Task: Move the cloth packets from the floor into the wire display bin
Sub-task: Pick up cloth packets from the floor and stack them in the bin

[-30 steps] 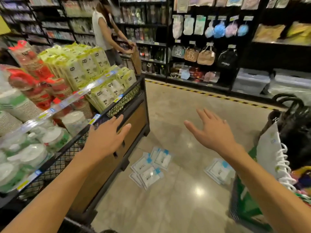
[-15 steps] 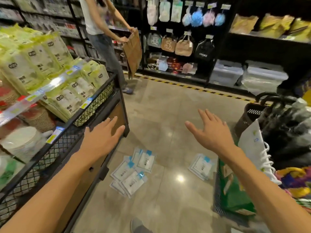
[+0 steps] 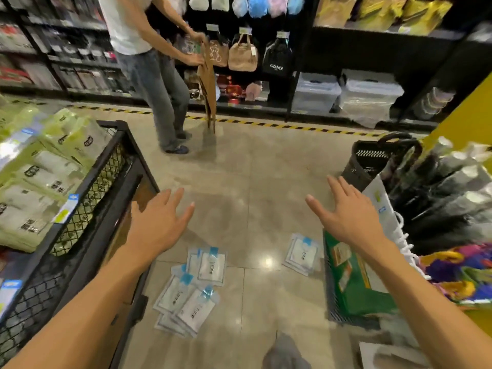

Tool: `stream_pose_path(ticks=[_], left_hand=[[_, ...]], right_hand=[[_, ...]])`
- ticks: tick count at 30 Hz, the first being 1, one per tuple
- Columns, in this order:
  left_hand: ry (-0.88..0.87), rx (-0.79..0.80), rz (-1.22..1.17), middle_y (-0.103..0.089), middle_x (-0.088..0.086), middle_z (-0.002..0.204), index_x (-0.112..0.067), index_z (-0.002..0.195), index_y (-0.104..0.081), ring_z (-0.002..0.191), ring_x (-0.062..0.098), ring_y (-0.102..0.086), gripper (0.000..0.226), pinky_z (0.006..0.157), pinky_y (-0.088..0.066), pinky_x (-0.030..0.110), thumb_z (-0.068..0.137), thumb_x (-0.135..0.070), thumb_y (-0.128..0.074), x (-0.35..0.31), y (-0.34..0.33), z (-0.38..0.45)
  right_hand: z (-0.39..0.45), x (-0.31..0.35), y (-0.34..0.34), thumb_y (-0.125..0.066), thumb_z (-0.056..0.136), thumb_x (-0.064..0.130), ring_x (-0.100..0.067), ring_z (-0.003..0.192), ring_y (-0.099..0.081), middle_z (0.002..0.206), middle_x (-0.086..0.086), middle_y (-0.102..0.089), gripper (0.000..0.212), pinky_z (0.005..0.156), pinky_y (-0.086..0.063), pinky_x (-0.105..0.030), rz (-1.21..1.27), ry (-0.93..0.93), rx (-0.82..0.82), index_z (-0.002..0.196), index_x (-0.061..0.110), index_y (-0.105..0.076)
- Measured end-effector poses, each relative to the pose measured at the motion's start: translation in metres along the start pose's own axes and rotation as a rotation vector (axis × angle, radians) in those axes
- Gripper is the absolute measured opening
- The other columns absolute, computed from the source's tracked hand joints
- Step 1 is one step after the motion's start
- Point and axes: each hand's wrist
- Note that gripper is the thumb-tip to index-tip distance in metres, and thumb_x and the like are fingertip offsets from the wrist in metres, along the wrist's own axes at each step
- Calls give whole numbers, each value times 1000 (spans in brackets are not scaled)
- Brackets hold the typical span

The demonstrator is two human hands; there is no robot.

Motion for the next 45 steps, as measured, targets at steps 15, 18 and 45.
stream_pose_path(ticks=[15, 18, 45], left_hand=[[-133, 143, 127, -23, 1, 168, -33, 161, -19, 154, 21, -24, 73, 122, -15, 59, 98, -68, -12, -185, -83, 170], [-175, 203, 130, -22, 0, 169, -32, 161, -18, 154, 20, -24, 69, 123, -10, 60, 101, -65, -14, -216, -123, 203], [-446, 616, 270, 9, 1, 171, -27, 163, 0, 158, 24, 6, 64, 125, -2, 60, 106, -53, -11, -245, -880, 399]], right_hand=[[154, -178, -58, -29, 93, 82, -30, 157, -22, 172, -8, -20, 95, 126, -24, -48, 25, -170, 72, 166, 22, -15], [177, -207, -87, -26, 91, 82, -33, 156, -24, 170, -11, -25, 97, 125, -25, -49, 33, -211, 108, 165, 19, -20], [266, -429, -780, -52, 99, 59, -34, 151, -32, 169, -18, -22, 94, 116, -41, -50, 125, -495, 269, 164, 7, -10]])
Point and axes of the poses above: each hand's wrist, its own z-axis towards the middle knuckle, its own y-axis out of the back of the hand, x = y × z
